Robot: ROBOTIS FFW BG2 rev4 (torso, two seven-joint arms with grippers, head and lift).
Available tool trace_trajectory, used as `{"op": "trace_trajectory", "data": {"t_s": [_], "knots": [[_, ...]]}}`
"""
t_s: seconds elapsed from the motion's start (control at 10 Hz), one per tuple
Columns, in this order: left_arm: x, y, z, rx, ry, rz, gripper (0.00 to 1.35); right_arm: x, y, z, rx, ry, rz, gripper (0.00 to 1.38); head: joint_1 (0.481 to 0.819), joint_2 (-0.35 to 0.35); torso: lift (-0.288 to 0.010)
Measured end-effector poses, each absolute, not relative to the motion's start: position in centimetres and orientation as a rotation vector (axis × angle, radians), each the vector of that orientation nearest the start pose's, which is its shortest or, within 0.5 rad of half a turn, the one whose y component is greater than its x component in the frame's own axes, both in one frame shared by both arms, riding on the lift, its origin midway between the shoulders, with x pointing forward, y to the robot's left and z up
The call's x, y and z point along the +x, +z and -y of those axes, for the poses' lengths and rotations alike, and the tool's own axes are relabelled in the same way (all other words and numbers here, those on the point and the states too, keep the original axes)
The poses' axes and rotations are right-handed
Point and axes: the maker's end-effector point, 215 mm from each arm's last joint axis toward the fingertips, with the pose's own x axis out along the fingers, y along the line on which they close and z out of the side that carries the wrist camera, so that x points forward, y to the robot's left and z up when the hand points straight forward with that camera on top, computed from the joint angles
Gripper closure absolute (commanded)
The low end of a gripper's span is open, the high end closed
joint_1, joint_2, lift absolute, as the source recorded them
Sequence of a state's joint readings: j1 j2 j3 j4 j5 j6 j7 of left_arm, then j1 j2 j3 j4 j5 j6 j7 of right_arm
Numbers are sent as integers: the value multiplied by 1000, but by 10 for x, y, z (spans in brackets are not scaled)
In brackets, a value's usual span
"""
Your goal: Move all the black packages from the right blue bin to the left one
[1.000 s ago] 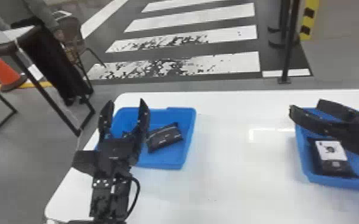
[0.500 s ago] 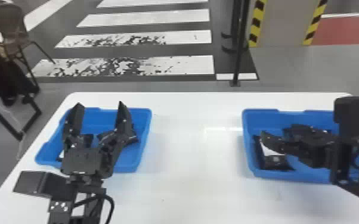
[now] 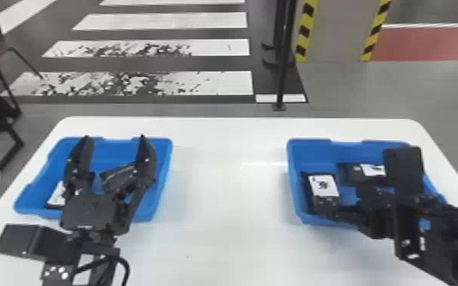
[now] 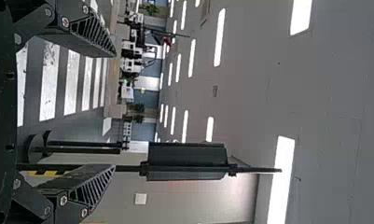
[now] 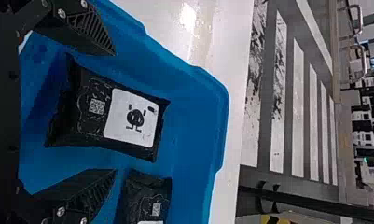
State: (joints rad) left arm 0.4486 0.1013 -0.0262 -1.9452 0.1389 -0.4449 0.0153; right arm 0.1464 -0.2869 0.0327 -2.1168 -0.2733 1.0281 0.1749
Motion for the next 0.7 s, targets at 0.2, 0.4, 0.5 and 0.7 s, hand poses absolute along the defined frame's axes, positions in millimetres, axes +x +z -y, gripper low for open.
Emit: {"op": "trace_trajectory", "data": {"t_s": [0.2,0.4,0.5,0.7], "knots": [[440,-239,-238,-73,-31,363,242,477,-427,204,-23,325,-676,151,695,42,-171],[439,-240,-237,-75,-33,361,245,481,-432,205,-14,322,-687,188,695,39,-170],[439,-241,-237,-81,-33,360,245,482,-438,203,-3,324,-701,226,695,40,-170],[439,-241,-237,-91,-32,359,245,483,-446,201,7,328,-722,634,695,43,-170]]}}
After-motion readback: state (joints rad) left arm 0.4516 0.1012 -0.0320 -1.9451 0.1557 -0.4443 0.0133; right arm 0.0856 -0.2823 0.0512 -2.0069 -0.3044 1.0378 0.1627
